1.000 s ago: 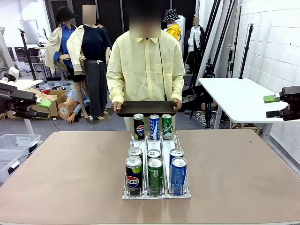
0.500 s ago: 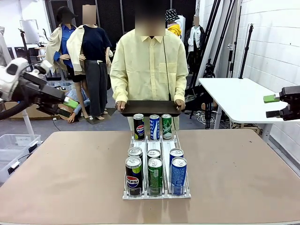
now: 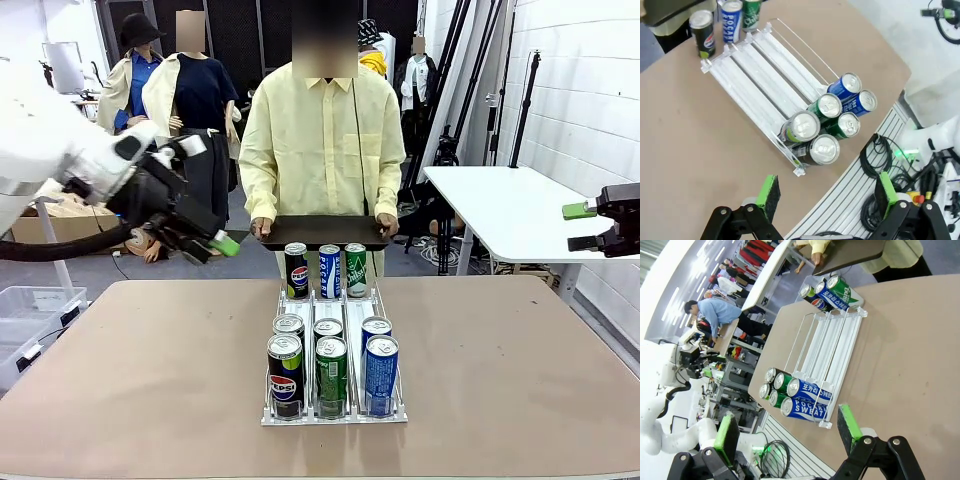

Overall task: Retrieve and hand over the desired beverage to the person.
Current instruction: Pick up a can of the same type that the person held from the Automatic Can Dispenser.

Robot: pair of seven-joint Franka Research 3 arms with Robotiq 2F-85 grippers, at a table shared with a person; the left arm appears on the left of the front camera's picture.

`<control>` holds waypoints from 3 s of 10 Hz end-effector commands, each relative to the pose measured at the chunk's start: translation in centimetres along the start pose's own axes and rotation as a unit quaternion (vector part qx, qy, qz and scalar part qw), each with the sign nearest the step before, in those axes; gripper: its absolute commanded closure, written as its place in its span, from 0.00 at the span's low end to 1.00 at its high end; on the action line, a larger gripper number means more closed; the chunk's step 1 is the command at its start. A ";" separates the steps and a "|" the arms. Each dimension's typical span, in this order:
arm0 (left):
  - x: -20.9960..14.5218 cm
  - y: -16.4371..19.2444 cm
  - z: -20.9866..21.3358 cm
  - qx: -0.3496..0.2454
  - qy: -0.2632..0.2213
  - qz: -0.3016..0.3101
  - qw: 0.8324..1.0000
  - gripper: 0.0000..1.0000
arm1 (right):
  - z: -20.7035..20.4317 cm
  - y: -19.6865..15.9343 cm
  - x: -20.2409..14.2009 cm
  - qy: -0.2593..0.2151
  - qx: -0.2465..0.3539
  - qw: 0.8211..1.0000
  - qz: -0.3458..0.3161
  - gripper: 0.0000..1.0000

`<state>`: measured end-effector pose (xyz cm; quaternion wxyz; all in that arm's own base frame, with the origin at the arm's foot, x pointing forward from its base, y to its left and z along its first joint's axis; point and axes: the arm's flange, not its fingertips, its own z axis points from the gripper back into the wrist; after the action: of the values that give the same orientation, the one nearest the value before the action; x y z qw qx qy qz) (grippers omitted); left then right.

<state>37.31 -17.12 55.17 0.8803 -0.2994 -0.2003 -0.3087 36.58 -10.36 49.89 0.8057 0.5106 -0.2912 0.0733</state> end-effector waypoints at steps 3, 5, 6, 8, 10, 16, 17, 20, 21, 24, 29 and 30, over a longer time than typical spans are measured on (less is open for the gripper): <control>3.5 -5.8 -6.4 0.084 0.077 -0.039 0.993 0.00 | 0.0 0.0 0.0 -0.001 0.000 1.000 0.000 0.00; 4.9 -8.5 -9.3 0.117 0.108 -0.056 0.986 0.00 | 0.0 0.0 0.0 -0.001 0.000 1.000 0.000 0.00; 5.1 -9.4 -10.9 0.143 0.128 -0.053 0.980 0.00 | 0.0 0.0 0.0 -0.001 0.000 1.000 0.000 0.00; 5.6 -11.4 -14.5 0.193 0.148 -0.052 0.969 0.00 | 0.0 0.0 0.0 -0.001 0.000 1.000 0.000 0.00; 5.2 -12.6 -17.1 0.205 0.171 -0.033 0.963 0.00 | 0.0 0.0 0.0 -0.001 0.000 1.000 0.000 0.00; 3.3 -15.2 -20.6 0.227 0.188 0.013 0.955 0.00 | 0.0 0.0 0.0 -0.001 0.000 1.000 0.000 0.00; 3.0 -15.4 -20.9 0.229 0.193 0.014 0.954 0.00 | 0.0 0.0 0.0 -0.001 0.000 1.000 0.000 0.00; 2.9 -14.6 -20.2 0.210 0.179 0.007 0.961 0.00 | 0.0 0.0 0.0 -0.001 0.000 1.000 0.000 0.00; 2.9 -14.6 -20.2 0.210 0.179 0.007 0.961 0.00 | 0.0 0.0 0.0 -0.001 0.000 1.000 0.000 0.00; 2.9 -14.6 -20.2 0.210 0.179 0.007 0.961 0.00 | 0.0 0.0 0.0 -0.001 0.000 1.000 0.000 0.00; 2.9 -14.6 -20.2 0.210 0.179 0.007 0.961 0.00 | 0.0 0.0 0.0 -0.001 0.000 1.000 0.000 0.00; 2.9 -14.6 -20.2 0.210 0.179 0.007 0.961 0.00 | 0.0 0.0 0.0 -0.001 0.000 1.000 0.000 0.00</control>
<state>33.11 -40.73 47.40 0.9489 -0.0467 -0.0916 -0.2983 36.58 -10.37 49.89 0.8062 0.5098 -0.2913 0.0730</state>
